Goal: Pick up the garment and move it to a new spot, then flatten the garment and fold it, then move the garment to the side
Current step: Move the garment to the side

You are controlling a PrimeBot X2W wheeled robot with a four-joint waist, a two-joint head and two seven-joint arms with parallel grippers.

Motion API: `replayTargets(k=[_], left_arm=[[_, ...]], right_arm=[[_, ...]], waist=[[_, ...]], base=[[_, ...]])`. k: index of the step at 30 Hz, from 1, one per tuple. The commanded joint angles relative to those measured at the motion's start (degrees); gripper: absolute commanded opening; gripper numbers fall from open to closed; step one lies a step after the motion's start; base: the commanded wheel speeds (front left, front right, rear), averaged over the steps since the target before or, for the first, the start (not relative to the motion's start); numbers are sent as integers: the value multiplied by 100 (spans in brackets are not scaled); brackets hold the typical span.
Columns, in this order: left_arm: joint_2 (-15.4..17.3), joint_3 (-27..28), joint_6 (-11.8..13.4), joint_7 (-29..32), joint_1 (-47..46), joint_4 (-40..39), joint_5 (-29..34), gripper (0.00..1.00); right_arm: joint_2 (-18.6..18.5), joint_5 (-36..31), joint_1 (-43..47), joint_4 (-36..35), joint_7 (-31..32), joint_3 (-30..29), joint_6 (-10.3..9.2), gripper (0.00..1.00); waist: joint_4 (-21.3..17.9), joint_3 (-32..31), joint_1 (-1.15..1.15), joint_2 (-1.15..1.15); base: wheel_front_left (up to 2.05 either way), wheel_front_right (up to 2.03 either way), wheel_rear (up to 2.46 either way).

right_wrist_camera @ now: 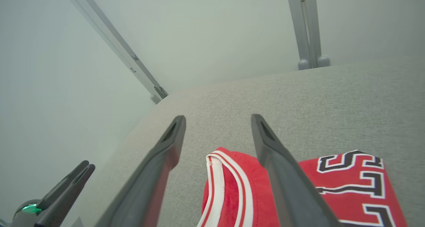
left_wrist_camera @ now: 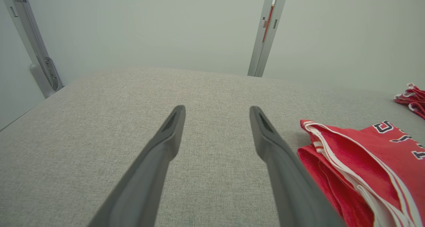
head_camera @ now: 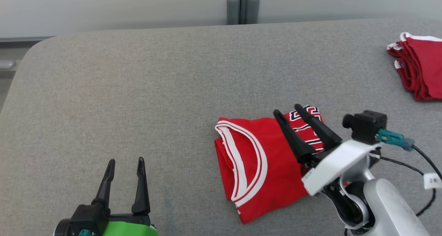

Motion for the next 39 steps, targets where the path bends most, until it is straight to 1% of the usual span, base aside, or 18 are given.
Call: replayTargets(k=[1,2,3,5,8,9,12,15,20,24,32,35,39], left_arm=[[8,26,1,-15,91,-20,36,100],[8,37,3,-15,102,-26,47,100],[8,42,10,-15,107,-32,53,100],[8,41,22,-15,122,-37,54,100],[9,40,17,-16,150,-30,54,100],[8,34,14,-15,160,-21,46,100],[8,16,1,-15,176,6,29,100],[8,38,-9,-15,212,7,37,100],[9,136,-34,-15,352,82,52,100],[9,237,-95,-15,480,189,63,100],[9,344,-128,-15,600,212,50,100],[9,338,-138,-15,609,206,61,100],[9,316,-146,-15,602,184,51,100]], right_arm=[[-96,-149,175,-53,-326,-69,-1,100],[-171,-263,237,-20,-538,-209,-1,100],[-346,-478,332,40,-807,-346,-1,100],[-437,-707,530,211,-1299,-628,-1,100],[-633,-1187,729,556,-1985,-997,-1,100],[-750,-1439,819,727,-2192,-1116,-1,100],[-737,-1812,994,1127,-2485,-1489,-1,100],[-624,-2087,1168,1336,-2586,-1881,-1,100],[-388,-2377,1584,1039,-2591,-2408,-2,100],[-267,-2511,1860,976,-2593,-2589,-2,100],[-148,-2513,1930,1090,-2595,-2561,-3,100],[-170,-2319,1798,1167,-2595,-2472,-3,100],[-397,-1822,1454,1185,-2522,-2127,-3,100]], waist=[[-159,-146,0,0],[-189,-162,0,0],[-213,-176,0,0],[-249,-210,0,0],[-272,-252,0,0],[-273,-269,0,0],[-267,-321,0,0],[-235,-401,0,0],[-161,-574,0,0],[-110,-712,0,0],[-34,-797,0,0],[-3,-783,0,0],[33,-715,0,0]], base=[[0,0,0],[0,0,0],[0,0,0],[0,0,0],[0,0,0],[0,0,0],[0,0,0],[0,0,0],[0,0,0],[0,0,0],[0,0,0],[0,0,0],[0,0,0]])
